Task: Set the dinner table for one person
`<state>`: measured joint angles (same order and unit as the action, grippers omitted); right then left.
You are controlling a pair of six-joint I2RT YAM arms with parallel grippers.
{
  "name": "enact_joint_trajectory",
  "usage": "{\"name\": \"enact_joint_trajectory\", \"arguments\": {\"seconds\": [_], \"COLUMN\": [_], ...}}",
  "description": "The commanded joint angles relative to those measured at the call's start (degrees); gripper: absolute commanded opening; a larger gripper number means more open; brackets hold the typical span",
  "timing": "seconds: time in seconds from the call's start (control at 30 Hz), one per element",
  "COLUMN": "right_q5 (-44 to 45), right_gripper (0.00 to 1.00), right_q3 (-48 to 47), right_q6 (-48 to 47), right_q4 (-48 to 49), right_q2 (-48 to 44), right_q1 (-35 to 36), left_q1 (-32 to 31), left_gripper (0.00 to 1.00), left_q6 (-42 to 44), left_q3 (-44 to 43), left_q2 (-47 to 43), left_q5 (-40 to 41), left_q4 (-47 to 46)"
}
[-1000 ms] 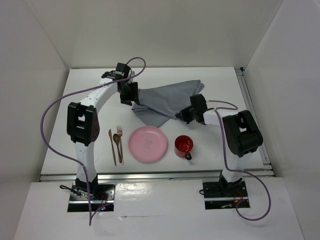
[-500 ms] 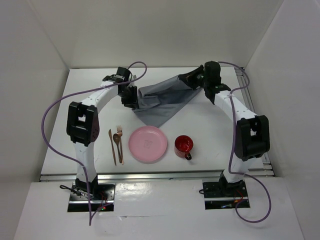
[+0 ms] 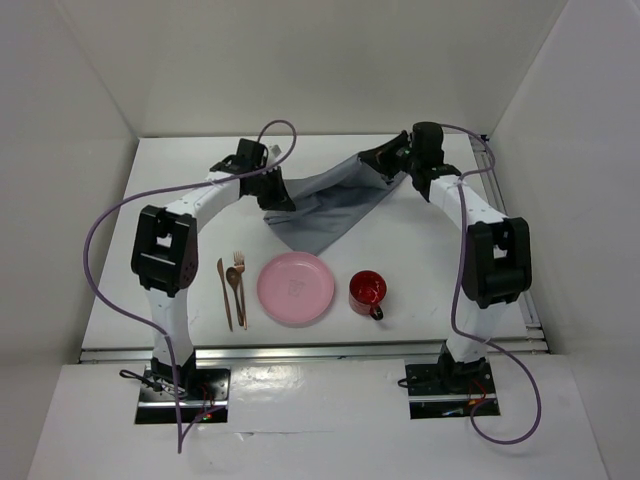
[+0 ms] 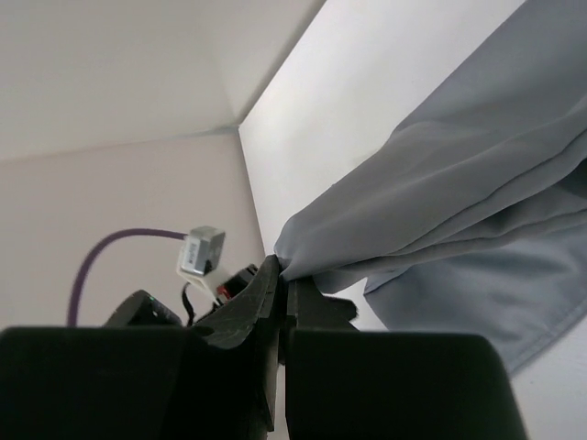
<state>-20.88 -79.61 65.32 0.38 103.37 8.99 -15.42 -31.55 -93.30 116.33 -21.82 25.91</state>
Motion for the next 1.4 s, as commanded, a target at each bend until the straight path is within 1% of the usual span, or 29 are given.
{"name": "enact_joint_trajectory", "arguments": {"seconds": [0.0,0.07,0.1,0.13,0.17,0.2,0.23,0.27,0.3,0.33,0.37,0.43,0.47,0.5,0.57,0.6,0.7,0.77,0.87,0.97,1.0,1.1,1.2,1.23,1.3,1.37], "right_q5": [-4.2,-4.8,-4.8,-5.6,-5.6,-5.6,-6.1,-6.1,-6.1,-6.8,-6.8,-7.3,-7.3,-7.9,-8.5,-8.5,-9.6,-9.6,-10.1,-10.7,-10.7,-11.2,-11.2,-11.2,-11.7,-11.7], "right_gripper": [0.00,0.00,0.00,0.00,0.00,0.00,0.00,0.00,0.00,0.00,0.00,0.00,0.00,0.00,0.00,0.00,0.00,0.00,0.00,0.00,0.00,0.00,0.00,0.00,0.00,0.00], "right_q3": [-5.0,-5.8,-5.8,-6.4,-7.0,-7.0,-7.0,-7.5,-7.5,-7.5,-7.5,-7.0,-7.0,-7.0,-7.0,-7.0,-6.4,-5.3,-4.8,-4.1,-3.4,-2.9,-2.4,-2.4,-1.8,-1.1], "right_q6": [0.8,1.3,1.3,1.3,1.3,1.3,1.3,1.3,1.3,1.3,1.3,1.8,1.8,1.8,1.8,1.3,1.3,1.3,1.3,1.3,1.3,1.3,1.3,1.3,1.3,1.3], "right_q4": [3.1,4.4,4.4,4.9,4.9,4.9,4.9,5.5,5.5,5.5,5.5,6.0,6.0,6.0,6.0,6.0,6.0,6.0,6.0,6.6,6.6,7.1,7.6,7.6,7.6,7.6], "right_q2": [2.5,3.2,3.2,3.2,3.2,3.2,3.2,3.2,3.2,3.2,3.2,2.6,2.6,2.6,2.1,2.1,1.6,1.0,1.0,0.4,0.4,0.4,-0.1,-0.1,-0.1,-0.6], "right_q1": [-1.3,-1.8,-1.8,-2.3,-2.3,-2.3,-2.8,-2.8,-2.8,-3.4,-3.4,-4.0,-4.0,-4.0,-4.5,-4.5,-5.0,-5.6,-5.6,-6.1,-6.1,-6.1,-6.1,-6.1,-6.1,-6.1], "left_q1": [-2.7,-3.5,-3.5,-3.5,-3.5,-4.1,-4.1,-4.6,-5.6,-6.2,-7.5,-9.0,-10.2,-10.8,-11.5,-12.1,-12.7,-13.3,-14.0,-14.6,-14.6,-15.1,-15.1,-15.1,-15.1,-15.1], "left_gripper": [0.00,0.00,0.00,0.03,0.09,0.36,0.52,0.62,0.67,0.67,0.63,0.49,0.47,0.48,0.53,0.64,0.77,0.78,0.69,0.70,0.72,0.72,0.72,0.76,0.79,0.81], "left_q6": [-5.8,-8.1,-8.1,-8.9,-8.9,-9.4,-9.4,-9.4,-8.9,-8.1,-7.5,-5.5,-4.8,-4.3,-2.7,-1.6,-0.4,0.4,0.4,0.4,0.4,0.4,0.4,0.4,-0.2,-0.7], "left_q3": [3.2,3.8,4.6,5.8,6.5,7.4,7.9,8.0,6.9,4.7,3.8,1.8,-0.2,-1.4,-5.6,-6.8,-11.4,-14.9,-17.1,-17.7,-19.4,-20.6,-18.7,-16.1,-14.0,-15.6], "left_q2": [-4.0,-4.0,-4.0,-4.5,-4.5,-5.1,-5.1,-4.5,-3.2,-2.4,-1.7,0.0,0.7,1.6,4.7,5.6,9.0,11.8,13.2,15.2,15.8,17.8,16.6,15.8,15.1,15.8], "left_q5": [-2.3,0.6,0.6,1.2,1.2,0.0,-0.5,-0.5,0.1,1.5,5.0,9.9,12.5,17.4,22.2,26.1,30.5,32.8,37.6,38.5,38.5,38.5,35.6,34.7,32.0,33.0], "left_q4": [-9.2,-9.2,-9.2,-10.7,-11.5,-12.8,-13.6,-13.6,-12.8,-11.9,-11.1,-9.6,-9.6,-8.6,-5.9,-4.9,-2.8,-0.9,0.0,0.0,0.0,0.0,-2.7,-4.1,-7.3,-6.1]}}
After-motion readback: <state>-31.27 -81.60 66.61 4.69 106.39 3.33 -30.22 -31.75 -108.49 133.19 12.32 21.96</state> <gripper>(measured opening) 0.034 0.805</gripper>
